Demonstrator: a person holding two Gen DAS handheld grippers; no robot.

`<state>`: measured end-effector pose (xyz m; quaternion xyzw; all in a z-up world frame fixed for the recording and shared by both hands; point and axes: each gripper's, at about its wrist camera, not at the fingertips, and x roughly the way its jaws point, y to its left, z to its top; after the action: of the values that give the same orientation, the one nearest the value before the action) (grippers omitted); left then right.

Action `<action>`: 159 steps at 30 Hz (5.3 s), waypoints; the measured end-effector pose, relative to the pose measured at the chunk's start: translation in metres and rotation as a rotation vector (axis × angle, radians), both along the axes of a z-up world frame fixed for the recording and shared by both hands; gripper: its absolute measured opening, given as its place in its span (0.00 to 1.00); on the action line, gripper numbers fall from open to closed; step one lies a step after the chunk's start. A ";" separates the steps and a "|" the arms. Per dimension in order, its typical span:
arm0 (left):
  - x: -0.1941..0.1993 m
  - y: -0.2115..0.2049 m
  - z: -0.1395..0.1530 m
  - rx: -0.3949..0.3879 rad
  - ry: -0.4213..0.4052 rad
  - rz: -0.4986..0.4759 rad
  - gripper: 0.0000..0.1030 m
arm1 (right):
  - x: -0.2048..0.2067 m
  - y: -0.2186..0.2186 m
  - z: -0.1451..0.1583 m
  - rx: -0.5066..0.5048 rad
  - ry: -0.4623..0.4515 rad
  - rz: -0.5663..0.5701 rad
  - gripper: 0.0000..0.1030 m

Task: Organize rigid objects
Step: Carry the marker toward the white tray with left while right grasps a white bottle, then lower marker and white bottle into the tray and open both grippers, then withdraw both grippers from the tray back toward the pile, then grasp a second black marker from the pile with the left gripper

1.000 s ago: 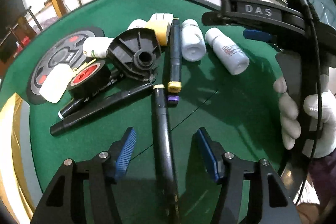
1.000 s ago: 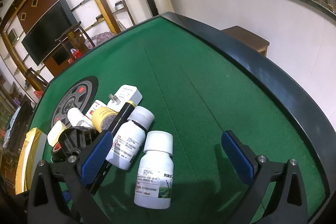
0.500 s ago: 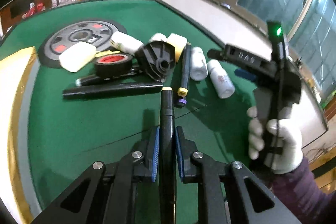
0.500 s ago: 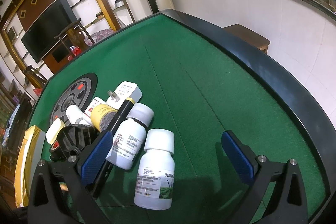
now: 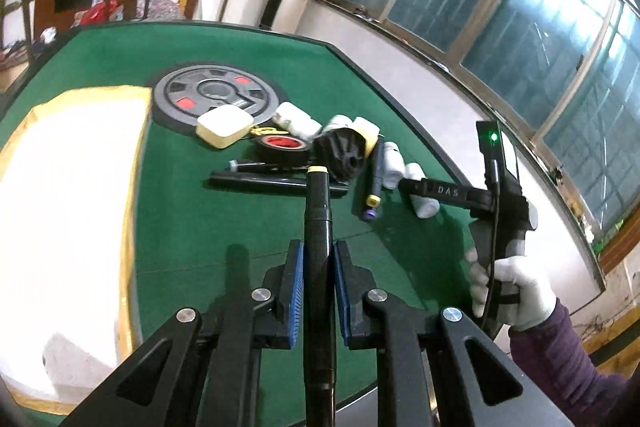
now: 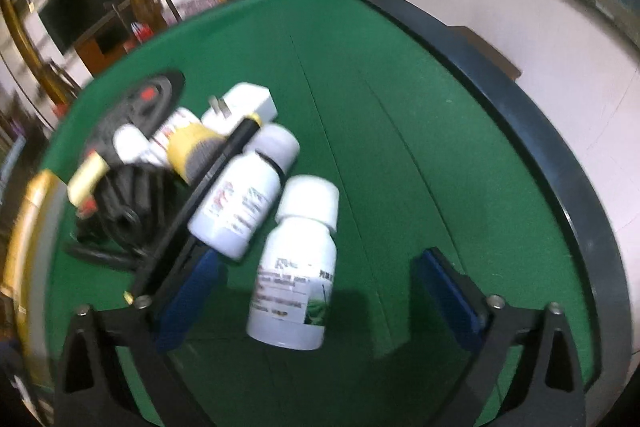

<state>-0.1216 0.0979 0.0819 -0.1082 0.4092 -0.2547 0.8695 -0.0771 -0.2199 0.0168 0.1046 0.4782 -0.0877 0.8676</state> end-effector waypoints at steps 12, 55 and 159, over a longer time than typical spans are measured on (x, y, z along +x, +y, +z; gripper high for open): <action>-0.002 0.053 0.011 -0.014 -0.019 0.107 0.14 | -0.017 0.000 0.008 0.049 0.024 0.009 0.33; 0.164 0.145 -0.066 -0.139 0.242 0.345 0.16 | 0.114 0.312 0.042 0.201 0.053 0.468 0.33; 0.054 -0.024 -0.034 0.160 0.263 0.054 0.65 | 0.022 0.005 0.004 0.183 -0.166 -0.057 0.79</action>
<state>-0.0671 0.0741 0.0478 -0.0821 0.5355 -0.1815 0.8207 -0.0555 -0.2144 0.0210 0.2036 0.4076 -0.0594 0.8882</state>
